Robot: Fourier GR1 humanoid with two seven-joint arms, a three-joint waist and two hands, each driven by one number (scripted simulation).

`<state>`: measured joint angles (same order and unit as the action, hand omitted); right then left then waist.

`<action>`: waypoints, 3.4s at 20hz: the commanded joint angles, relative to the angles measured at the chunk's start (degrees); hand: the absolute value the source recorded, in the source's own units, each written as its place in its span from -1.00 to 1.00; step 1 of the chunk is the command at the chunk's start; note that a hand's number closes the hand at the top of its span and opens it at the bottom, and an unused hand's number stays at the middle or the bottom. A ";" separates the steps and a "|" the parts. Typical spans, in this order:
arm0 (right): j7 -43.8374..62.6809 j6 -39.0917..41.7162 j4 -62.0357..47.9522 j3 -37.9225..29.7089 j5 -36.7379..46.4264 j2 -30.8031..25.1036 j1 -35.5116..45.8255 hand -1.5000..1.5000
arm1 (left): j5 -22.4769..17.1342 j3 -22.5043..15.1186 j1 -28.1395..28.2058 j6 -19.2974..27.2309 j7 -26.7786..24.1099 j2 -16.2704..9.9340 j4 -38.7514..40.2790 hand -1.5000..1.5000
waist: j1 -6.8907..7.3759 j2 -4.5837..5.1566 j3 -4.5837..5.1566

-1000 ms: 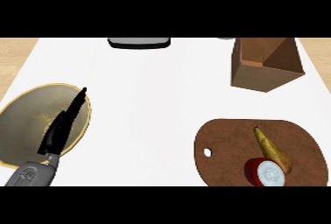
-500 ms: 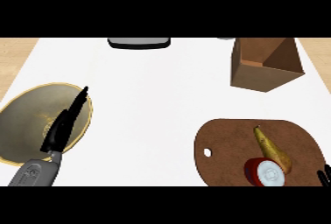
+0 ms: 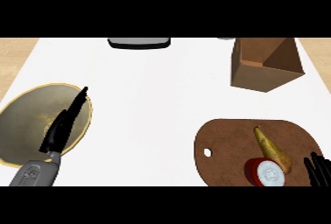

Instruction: Pick the pear from the cutting board and place it in the cardboard box

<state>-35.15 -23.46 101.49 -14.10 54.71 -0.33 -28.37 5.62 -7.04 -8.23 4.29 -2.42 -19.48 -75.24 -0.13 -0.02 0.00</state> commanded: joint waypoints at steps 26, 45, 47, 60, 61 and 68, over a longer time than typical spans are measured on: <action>10.26 -0.88 -17.16 2.42 9.11 -1.20 18.00 -1.00 | 6.07 6.63 -1.40 -4.60 0.22 5.06 1.06 0.00 | 0.10 0.04 -0.01; 5.88 -20.66 -24.79 1.06 13.37 -0.43 23.55 1.00 | 7.24 7.56 -1.53 -5.95 -2.70 4.84 3.29 0.00 | 0.08 0.16 -0.05; 5.46 -19.91 -18.19 1.96 12.37 -0.09 19.44 1.00 | 7.34 7.69 -1.10 -5.87 -1.33 5.02 2.37 0.00 | -0.20 0.02 -0.01; 30.61 5.54 -26.22 12.65 29.92 0.32 35.82 1.00 | 8.36 5.00 -2.48 -7.40 -0.39 6.11 -1.62 0.00 | 6.18 1.62 0.56; 34.04 8.37 -26.33 14.14 31.44 0.32 39.54 1.00 | 8.38 4.50 -2.70 -7.60 0.14 6.65 -1.27 0.00 | 6.25 1.37 0.53; 60.76 28.37 -23.09 22.37 33.28 0.32 62.52 1.00 | 8.65 5.99 -1.45 -6.53 -0.78 6.23 1.34 0.00 | 2.79 -0.17 0.23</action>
<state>13.42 -5.04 76.41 4.35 86.62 -0.05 23.98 14.30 -2.01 -10.50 -2.42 -2.09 -12.61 -75.57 4.14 0.34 0.32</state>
